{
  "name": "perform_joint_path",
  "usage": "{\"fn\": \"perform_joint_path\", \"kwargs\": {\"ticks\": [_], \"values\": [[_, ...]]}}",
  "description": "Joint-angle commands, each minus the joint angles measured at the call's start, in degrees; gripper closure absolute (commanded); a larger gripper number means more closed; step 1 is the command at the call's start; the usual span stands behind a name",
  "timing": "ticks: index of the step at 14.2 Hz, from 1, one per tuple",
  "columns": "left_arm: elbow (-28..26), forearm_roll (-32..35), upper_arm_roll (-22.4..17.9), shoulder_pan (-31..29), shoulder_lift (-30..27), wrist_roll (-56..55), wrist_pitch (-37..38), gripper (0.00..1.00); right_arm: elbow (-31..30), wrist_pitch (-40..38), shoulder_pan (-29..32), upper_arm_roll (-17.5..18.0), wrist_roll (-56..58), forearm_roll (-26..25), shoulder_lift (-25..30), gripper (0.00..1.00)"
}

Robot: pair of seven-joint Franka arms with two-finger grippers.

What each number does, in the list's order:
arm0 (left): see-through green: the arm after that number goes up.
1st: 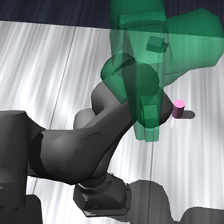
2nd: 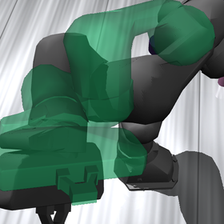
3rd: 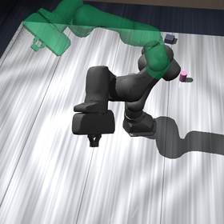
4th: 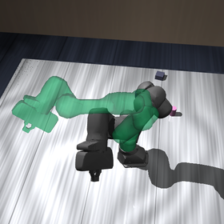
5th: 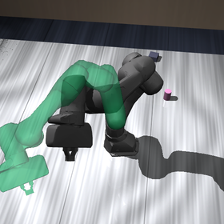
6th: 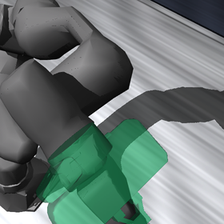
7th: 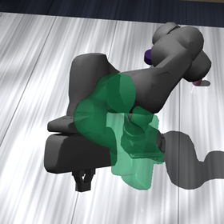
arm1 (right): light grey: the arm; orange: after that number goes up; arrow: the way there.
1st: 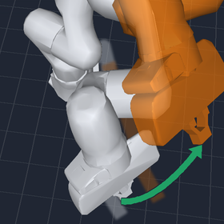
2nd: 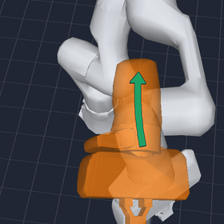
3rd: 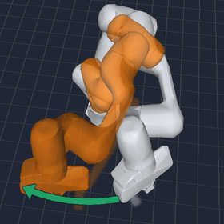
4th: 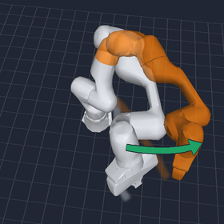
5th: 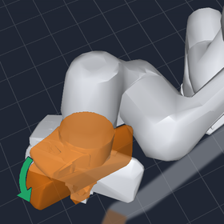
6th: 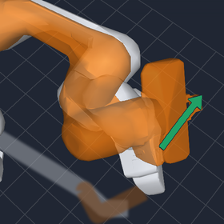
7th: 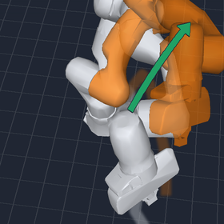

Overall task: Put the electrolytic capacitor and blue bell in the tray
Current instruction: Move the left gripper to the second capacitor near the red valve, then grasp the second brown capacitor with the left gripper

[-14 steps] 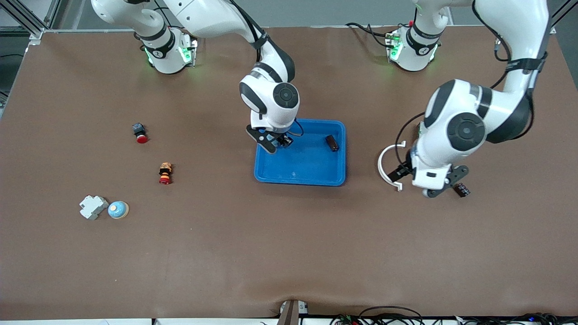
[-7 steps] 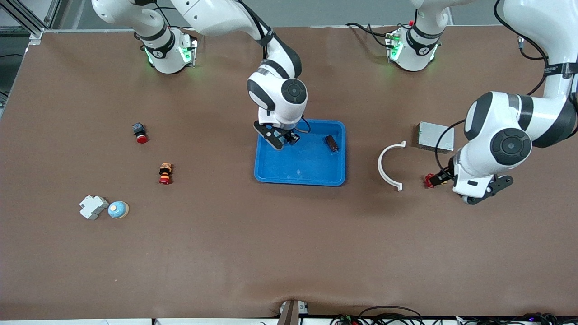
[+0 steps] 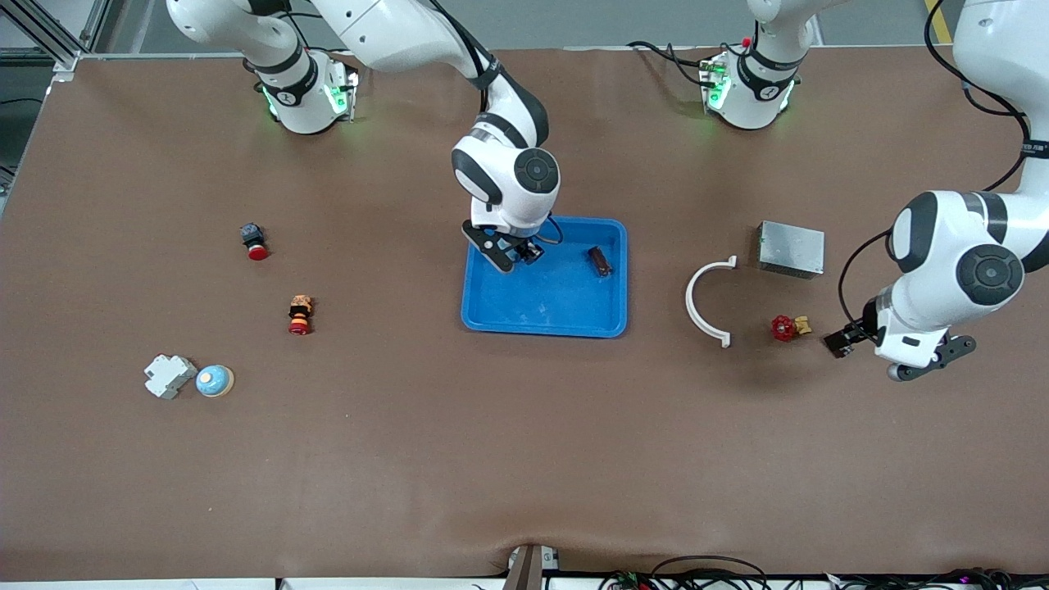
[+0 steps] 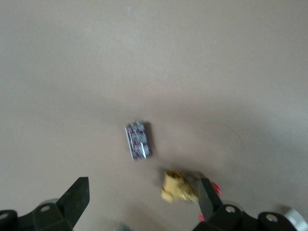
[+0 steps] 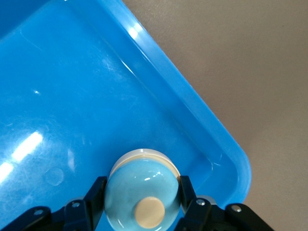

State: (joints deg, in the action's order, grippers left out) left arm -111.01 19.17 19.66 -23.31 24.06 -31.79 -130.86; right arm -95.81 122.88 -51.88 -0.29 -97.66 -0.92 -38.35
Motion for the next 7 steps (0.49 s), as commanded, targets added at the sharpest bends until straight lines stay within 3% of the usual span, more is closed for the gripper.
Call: {"fn": "perform_joint_path", "kwargs": {"ticks": [1, 7], "values": [[-1.14, 2.1, 0.56, -2.17, 2.91, 0.33, -5.97, 0.03, 2.55, -0.62, -0.77, -0.59, -1.74, 0.75, -1.82, 1.0], [-1.4, 2.1, 0.21, -3.76, 8.36, -0.46, -14.59, 0.11, 2.82, -0.36, -0.77, -0.59, -1.92, 0.66, -2.79, 1.0]]}}
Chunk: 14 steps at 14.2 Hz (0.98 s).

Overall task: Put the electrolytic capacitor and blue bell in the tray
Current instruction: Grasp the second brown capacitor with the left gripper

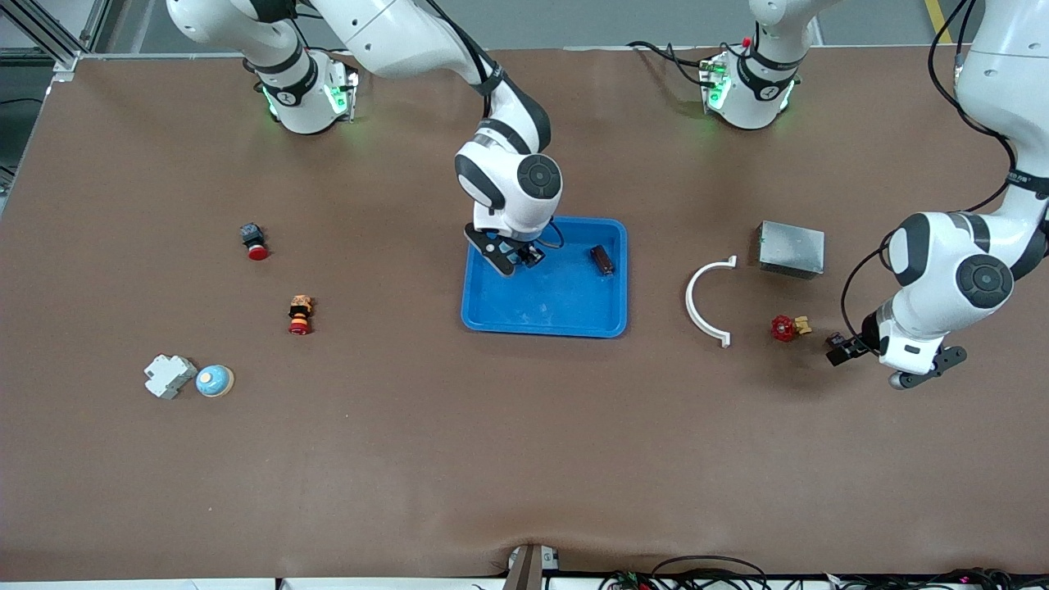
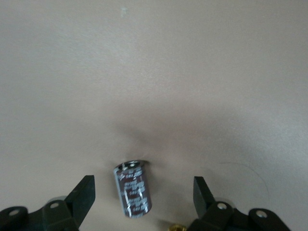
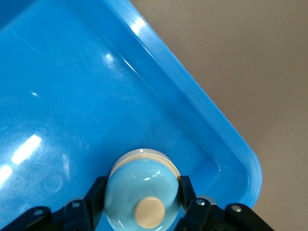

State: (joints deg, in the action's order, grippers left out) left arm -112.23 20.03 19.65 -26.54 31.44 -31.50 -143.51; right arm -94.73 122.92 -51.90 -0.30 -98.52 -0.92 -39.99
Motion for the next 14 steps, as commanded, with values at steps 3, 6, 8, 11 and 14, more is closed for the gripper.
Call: {"fn": "perform_joint_path", "kwargs": {"ticks": [3, 6, 8, 11, 14], "values": [[-1.24, 1.76, -0.31, -0.62, 1.78, -0.84, -5.19, 0.29, 1.83, -0.41, -0.92, -0.58, -1.67, 0.66, -1.14, 1.0], [-1.33, 1.85, -0.31, -0.62, 1.96, -0.84, -5.2, 0.96, 1.83, -0.32, -1.1, -0.58, -1.85, 0.66, -1.23, 1.0], [-1.24, 1.85, -0.31, -0.62, 1.87, -0.75, -5.2, 1.0, 1.83, 0.9, -1.1, -0.58, -1.85, 0.74, -1.23, 1.0], [-1.42, 1.94, -0.22, -0.61, -0.4, -1.01, -3.54, 1.0, 1.83, 1.18, -1.19, -0.58, -1.93, 0.74, -1.67, 1.0], [-0.63, 1.94, 0.48, -0.44, -2.25, -0.84, -0.11, 1.0, 1.83, 1.18, -1.19, -0.58, -1.94, 0.74, -1.93, 1.0]]}}
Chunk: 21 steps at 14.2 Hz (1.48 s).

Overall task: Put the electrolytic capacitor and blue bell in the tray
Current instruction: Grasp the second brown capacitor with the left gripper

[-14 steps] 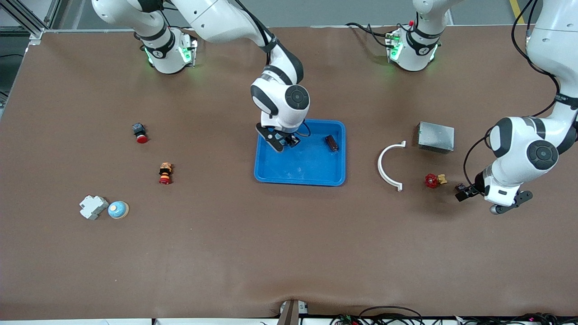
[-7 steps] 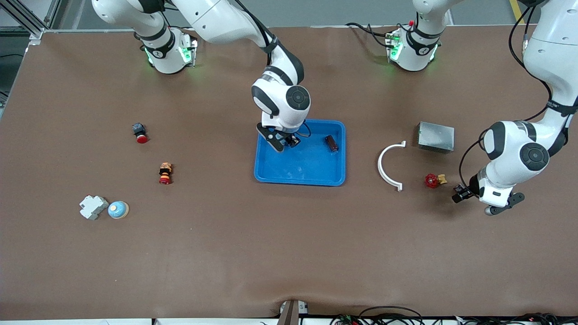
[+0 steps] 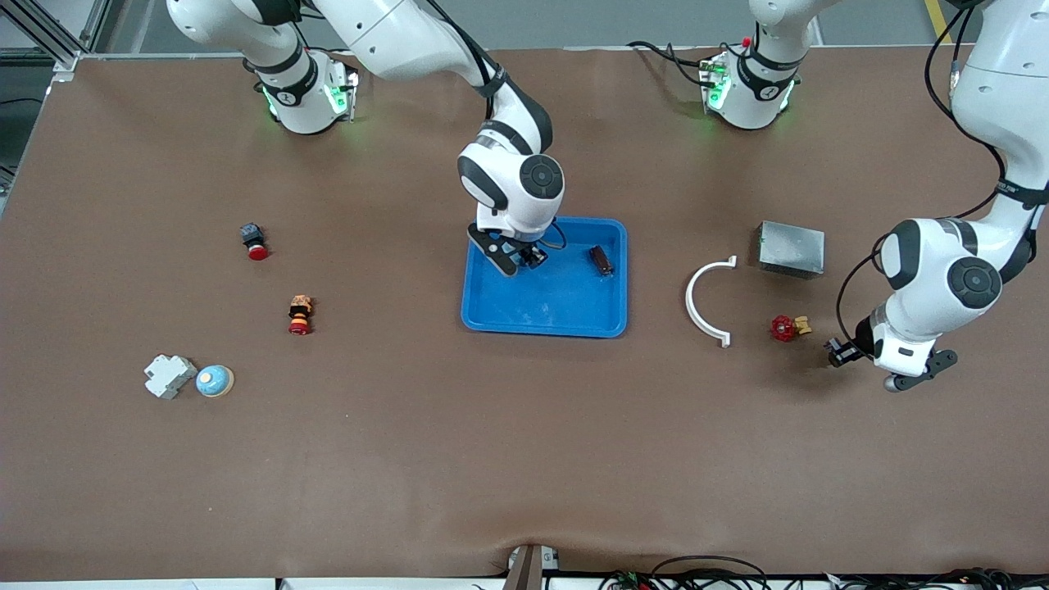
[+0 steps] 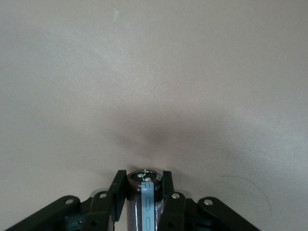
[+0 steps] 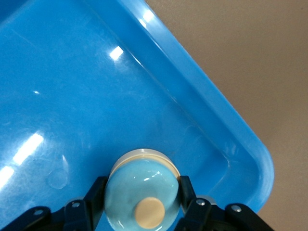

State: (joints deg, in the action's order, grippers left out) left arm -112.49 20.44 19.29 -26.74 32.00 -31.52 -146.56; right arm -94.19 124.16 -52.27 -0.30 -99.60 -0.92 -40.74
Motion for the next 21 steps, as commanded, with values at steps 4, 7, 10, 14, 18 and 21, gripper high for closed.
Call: {"fn": "perform_joint_path", "kwargs": {"ticks": [4, 7, 10, 14, 18, 21], "values": [[1.82, 0.74, 3.64, 0.02, -3.96, -1.09, 8.02, 1.0, 1.29, -0.06, -0.73, -0.58, -1.12, 0.74, -1.27, 0.68], [4.37, 0.65, 6.01, 0.02, -4.85, -1.09, 13.56, 1.0, 1.29, -0.06, -2.13, -0.67, -2.97, -0.13, -1.53, 0.0], [6.22, -1.46, 10.14, 0.55, -4.58, -9.84, 14.46, 1.0, 1.29, -0.15, -2.14, -0.67, -2.97, -0.22, -1.53, 0.0], [9.82, -1.54, 12.35, 5.2, -4.14, -22.33, 20.41, 1.0, 1.29, -0.15, -2.14, -0.67, -2.97, -0.22, -1.53, 0.0], [11.85, -1.63, 12.35, 8.02, -4.05, -29.82, 23.42, 1.0, 1.29, -0.23, -2.14, -0.67, -2.88, -0.22, -1.53, 0.0], [12.2, -2.07, 12.35, 9.86, -3.97, -32.71, 24.12, 1.0, 1.38, -0.24, -2.05, -0.67, -2.71, -0.31, -1.53, 0.0]]}}
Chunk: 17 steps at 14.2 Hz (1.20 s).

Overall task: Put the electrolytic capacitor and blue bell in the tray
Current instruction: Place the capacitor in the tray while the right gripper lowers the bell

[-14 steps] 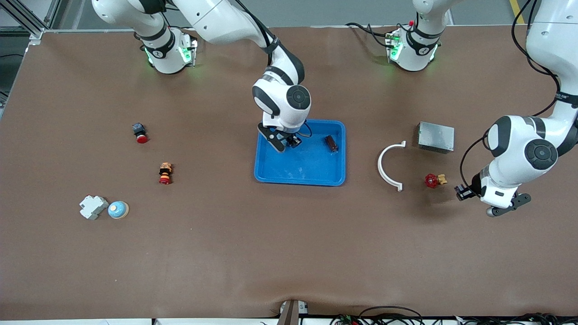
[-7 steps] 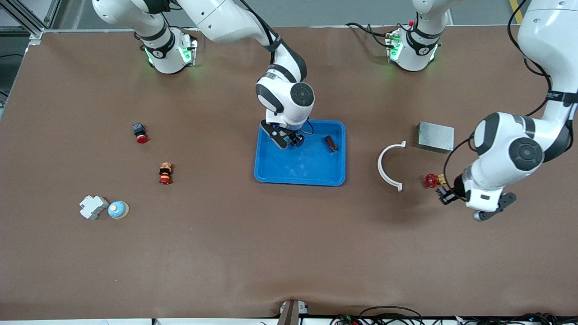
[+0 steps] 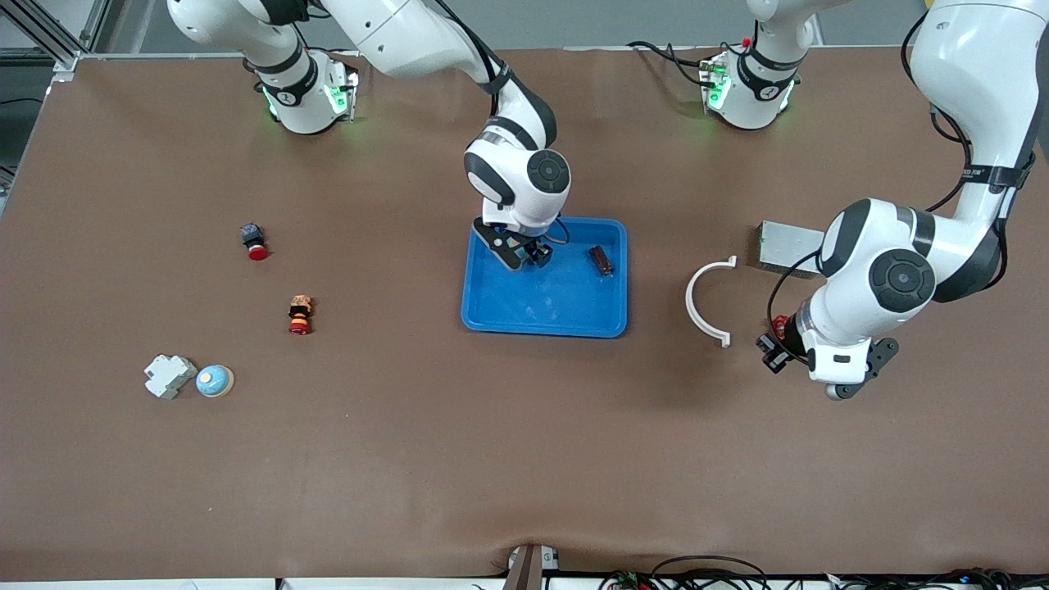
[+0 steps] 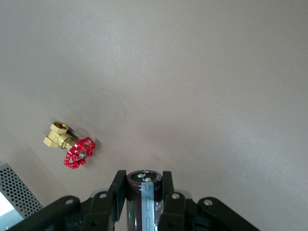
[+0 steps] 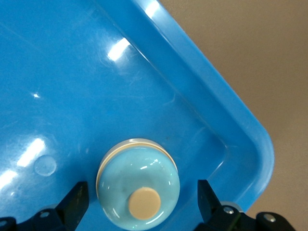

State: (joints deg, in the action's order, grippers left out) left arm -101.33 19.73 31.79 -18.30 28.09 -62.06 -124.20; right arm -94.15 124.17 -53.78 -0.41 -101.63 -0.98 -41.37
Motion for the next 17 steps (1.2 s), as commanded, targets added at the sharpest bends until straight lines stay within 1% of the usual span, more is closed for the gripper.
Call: {"fn": "perform_joint_path", "kwargs": {"ticks": [1, 7, 10, 11, 13, 15, 17], "values": [[1.13, -1.54, -0.15, 2.56, -0.05, -4.63, 1.77, 1.0, 1.34, -0.24, -0.45, -0.56, -0.58, -0.25, -0.9, 0.0], [0.87, -1.63, -0.15, 7.66, 0.3, -14.31, 1.86, 1.0, 2.83, -0.77, -0.1, -0.65, 0.03, -0.34, -0.81, 0.0], [0.69, -1.19, -0.24, 11.26, 1.61, -23.25, 2.3, 1.0, 2.83, -1.21, -0.01, -0.73, 0.64, -0.25, -0.46, 0.0], [0.69, -1.1, -0.24, 12.05, 1.7, -25.2, 2.3, 1.0, 3.01, -2.43, 0.08, -0.73, 1.43, -0.25, -0.11, 0.0], [0.6, -1.19, -0.24, 13.81, 1.79, -27.67, 2.3, 1.0, 5.81, -7.51, 0.34, -0.82, 3.27, -0.16, -0.11, 0.0], [0.78, -1.1, -0.24, 15.74, 2.49, -31.96, 2.3, 1.0, 7.92, -13.66, 1.04, -0.82, 8.35, -0.16, -0.02, 0.0], [1.3, -0.66, -0.42, 18.99, 3.81, -36.36, 1.95, 1.0, 8.72, -18.94, 1.83, -1.0, 13.72, -0.16, 1.03, 0.0]]}}
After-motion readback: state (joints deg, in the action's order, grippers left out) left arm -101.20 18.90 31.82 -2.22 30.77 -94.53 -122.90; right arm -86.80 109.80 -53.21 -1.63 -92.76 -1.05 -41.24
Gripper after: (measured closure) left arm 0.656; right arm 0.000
